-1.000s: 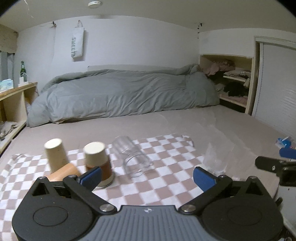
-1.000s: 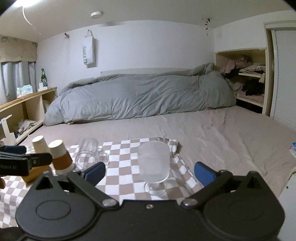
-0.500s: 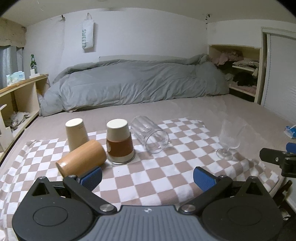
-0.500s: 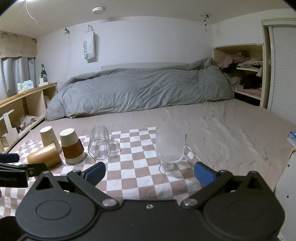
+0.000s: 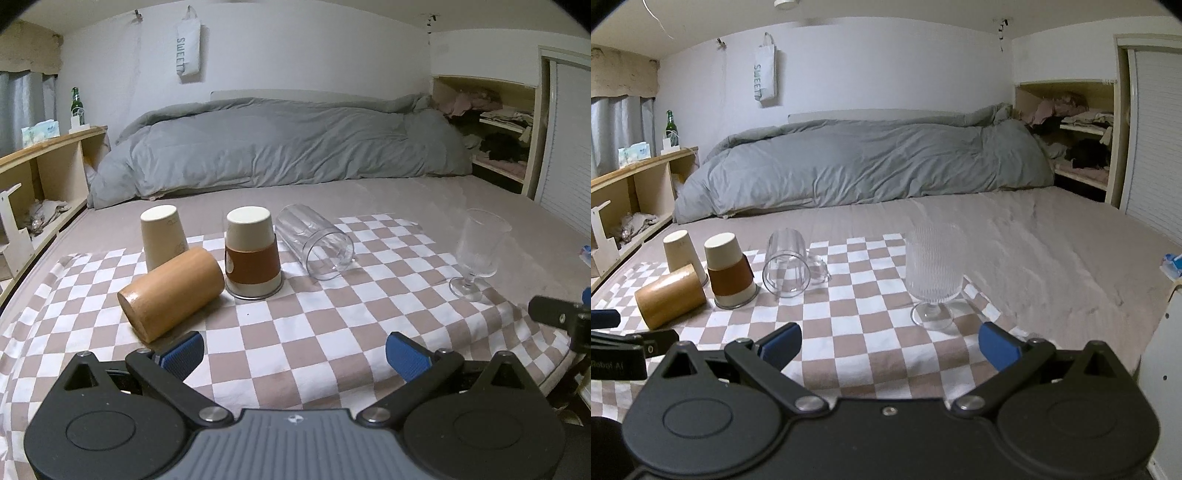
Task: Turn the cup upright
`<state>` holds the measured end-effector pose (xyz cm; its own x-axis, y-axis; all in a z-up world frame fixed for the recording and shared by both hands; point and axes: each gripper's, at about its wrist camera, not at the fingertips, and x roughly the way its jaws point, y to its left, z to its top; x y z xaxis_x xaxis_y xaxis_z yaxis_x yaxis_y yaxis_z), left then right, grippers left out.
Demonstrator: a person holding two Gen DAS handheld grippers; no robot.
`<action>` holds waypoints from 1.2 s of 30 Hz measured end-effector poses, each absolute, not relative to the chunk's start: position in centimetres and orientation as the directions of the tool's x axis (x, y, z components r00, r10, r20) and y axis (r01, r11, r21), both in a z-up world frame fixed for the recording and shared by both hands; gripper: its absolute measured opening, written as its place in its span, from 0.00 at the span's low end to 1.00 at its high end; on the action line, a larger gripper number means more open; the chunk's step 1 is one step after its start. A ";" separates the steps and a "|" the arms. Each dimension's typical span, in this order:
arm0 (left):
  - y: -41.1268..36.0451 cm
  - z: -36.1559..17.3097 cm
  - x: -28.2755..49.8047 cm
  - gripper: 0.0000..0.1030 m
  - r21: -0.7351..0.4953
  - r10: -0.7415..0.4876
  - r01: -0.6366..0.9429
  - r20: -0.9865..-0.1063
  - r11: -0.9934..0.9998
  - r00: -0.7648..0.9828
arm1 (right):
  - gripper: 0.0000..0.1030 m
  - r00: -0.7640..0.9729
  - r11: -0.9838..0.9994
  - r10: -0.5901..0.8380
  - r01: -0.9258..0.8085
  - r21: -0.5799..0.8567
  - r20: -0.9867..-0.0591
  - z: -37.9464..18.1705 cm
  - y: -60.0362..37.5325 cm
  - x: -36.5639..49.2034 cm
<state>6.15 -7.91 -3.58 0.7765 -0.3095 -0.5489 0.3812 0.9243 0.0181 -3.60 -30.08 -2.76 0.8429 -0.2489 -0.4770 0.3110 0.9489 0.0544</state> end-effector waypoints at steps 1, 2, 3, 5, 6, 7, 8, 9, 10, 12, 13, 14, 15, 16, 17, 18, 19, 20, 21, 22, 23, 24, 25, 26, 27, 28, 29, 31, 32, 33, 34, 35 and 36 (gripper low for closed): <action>-7.9 -3.6 6.2 1.00 0.020 -0.306 0.378 -0.549 0.925 0.778 | 1.00 0.840 0.949 -0.248 0.312 0.055 -0.483 -2.9 -30.1 -3.5; -7.9 -3.6 6.1 1.00 0.022 -0.303 0.376 -0.549 0.926 0.779 | 1.00 0.837 0.948 -0.247 0.312 0.055 -0.488 -3.0 -30.0 -3.5; -8.0 -3.7 6.2 1.00 0.024 -0.302 0.376 -0.549 0.926 0.779 | 1.00 0.834 0.948 -0.250 0.315 0.053 -0.491 -3.1 -29.9 -3.4; -8.0 -3.7 6.2 1.00 0.024 -0.301 0.375 -0.550 0.927 0.779 | 1.00 0.833 0.947 -0.255 0.319 0.050 -0.492 -3.1 -29.8 -3.4; -7.9 -3.7 6.2 1.00 0.024 -0.300 0.373 -0.550 0.927 0.779 | 1.00 0.831 0.946 -0.258 0.321 0.046 -0.492 -3.2 -29.8 -3.4; -7.9 -3.7 6.3 1.00 0.023 -0.299 0.372 -0.551 0.928 0.779 | 1.00 0.830 0.946 -0.260 0.322 0.044 -0.494 -3.2 -29.7 -3.4; -7.9 -3.7 6.3 1.00 0.022 -0.296 0.368 -0.551 0.929 0.780 | 1.00 0.829 0.945 -0.262 0.323 0.041 -0.495 -3.2 -29.7 -3.4; -7.9 -3.7 6.3 1.00 0.021 -0.294 0.365 -0.552 0.931 0.780 | 1.00 0.827 0.945 -0.265 0.326 0.039 -0.496 -3.2 -29.8 -3.4; -7.9 -3.8 6.3 1.00 0.021 -0.292 0.363 -0.552 0.931 0.781 | 1.00 0.825 0.944 -0.268 0.329 0.038 -0.497 -3.2 -29.8 -3.4; -7.8 -3.8 6.3 1.00 0.022 -0.290 0.361 -0.552 0.932 0.782 | 1.00 0.824 0.942 -0.272 0.332 0.035 -0.497 -3.2 -29.7 -3.4; -7.8 -3.8 6.3 1.00 0.022 -0.290 0.362 -0.552 0.932 0.782 | 1.00 0.823 0.942 -0.275 0.334 0.032 -0.497 -3.2 -29.7 -3.4; -7.8 -3.8 6.3 1.00 0.021 -0.291 0.362 -0.552 0.932 0.781 | 1.00 0.822 0.941 -0.278 0.336 0.030 -0.497 -3.2 -29.6 -3.4; -7.8 -3.8 6.3 1.00 0.020 -0.291 0.361 -0.552 0.932 0.781 | 1.00 0.822 0.941 -0.279 0.337 0.027 -0.497 -3.2 -29.6 -3.4; -7.8 -3.8 6.3 1.00 0.020 -0.291 0.362 -0.552 0.932 0.781 | 1.00 0.821 0.941 -0.281 0.337 0.025 -0.497 -3.2 -29.6 -3.4; -7.8 -3.8 6.3 1.00 0.020 -0.291 0.362 -0.552 0.932 0.781 | 1.00 0.820 0.941 -0.282 0.338 0.023 -0.497 -3.2 -29.6 -3.4; -7.8 -3.8 6.3 1.00 0.018 -0.292 0.361 -0.552 0.932 0.781 | 1.00 0.820 0.941 -0.283 0.338 0.022 -0.498 -3.2 -29.6 -3.4; -7.8 -3.8 6.3 1.00 0.021 -0.291 0.362 -0.552 0.932 0.782 | 1.00 0.820 0.941 -0.283 0.339 0.023 -0.498 -3.2 -29.6 -3.4; -7.8 -3.8 6.3 1.00 0.020 -0.291 0.362 -0.552 0.932 0.782 | 1.00 0.819 0.940 -0.283 0.339 0.023 -0.499 -3.2 -29.6 -3.4; -7.8 -3.8 6.3 1.00 0.020 -0.292 0.362 -0.552 0.932 0.781 | 1.00 0.818 0.940 -0.283 0.339 0.023 -0.500 -3.2 -29.6 -3.3; -7.8 -3.8 6.3 1.00 0.020 -0.292 0.362 -0.552 0.932 0.781 | 1.00 0.817 0.940 -0.284 0.340 0.022 -0.502 -3.3 -29.6 -3.3; -7.8 -3.8 6.3 1.00 0.020 -0.292 0.362 -0.552 0.932 0.781 | 1.00 0.816 0.940 -0.285 0.341 0.020 -0.502 -3.3 -29.6 -3.3; -7.8 -3.8 6.3 1.00 0.019 -0.292 0.362 -0.552 0.932 0.781 | 1.00 0.816 0.940 -0.286 0.341 0.019 -0.503 -3.3 -29.5 -3.3; -7.8 -3.8 6.3 1.00 0.018 -0.293 0.362 -0.552 0.932 0.781 | 1.00 0.816 0.940 -0.286 0.342 0.019 -0.503 -3.3 -29.5 -3.3; -7.8 -3.8 6.3 1.00 0.016 -0.293 0.362 -0.552 0.932 0.781 | 1.00 0.815 0.939 -0.287 0.342 0.018 -0.503 -3.3 -29.5 -3.3; -7.9 -3.8 6.2 1.00 0.016 -0.293 0.362 -0.551 0.932 0.781 | 1.00 0.815 0.939 -0.288 0.343 0.018 -0.503 -3.3 -29.5 -3.3; -7.8 -3.8 6.3 1.00 0.017 -0.293 0.362 -0.551 0.932 0.781 | 1.00 0.815 0.940 -0.287 0.342 0.018 -0.503 -3.3 -29.6 -3.2; -7.8 -3.8 6.3 1.00 0.017 -0.293 0.362 -0.551 0.932 0.781 | 1.00 0.815 0.939 -0.288 0.342 0.018 -0.503 -3.3 -29.6 -3.2; -7.8 -3.7 6.2 1.00 0.015 -0.295 0.363 -0.551 0.932 0.781 | 1.00 0.814 0.939 -0.291 0.345 0.015 -0.503 -3.4 -29.6 -3.2; -7.9 -3.7 6.2 1.00 0.013 -0.297 0.364 -0.550 0.931 0.780 | 1.00 0.814 0.939 -0.291 0.345 0.014 -0.503 -3.4 -29.6 -3.2; -7.9 -3.7 6.2 1.00 0.012 -0.297 0.363 -0.550 0.932 0.780 | 1.00 0.813 0.938 -0.292 0.345 0.013 -0.503 -3.4 -29.6 -3.2; -7.9 -3.7 6.2 1.00 0.011 -0.297 0.363 -0.550 0.932 0.780 | 1.00 0.813 0.938 -0.292 0.346 0.014 -0.503 -3.4 -29.6 -3.2; -7.9 -3.7 6.2 1.00 0.012 -0.298 0.364 -0.550 0.931 0.780 | 1.00 0.813 0.938 -0.292 0.346 0.014 -0.503 -3.4 -29.6 -3.2; -7.9 -3.7 6.1 1.00 0.012 -0.299 0.365 -0.549 0.931 0.780 | 1.00 0.812 0.938 -0.293 0.347 0.014 -0.504 -3.5 -29.6 -3.2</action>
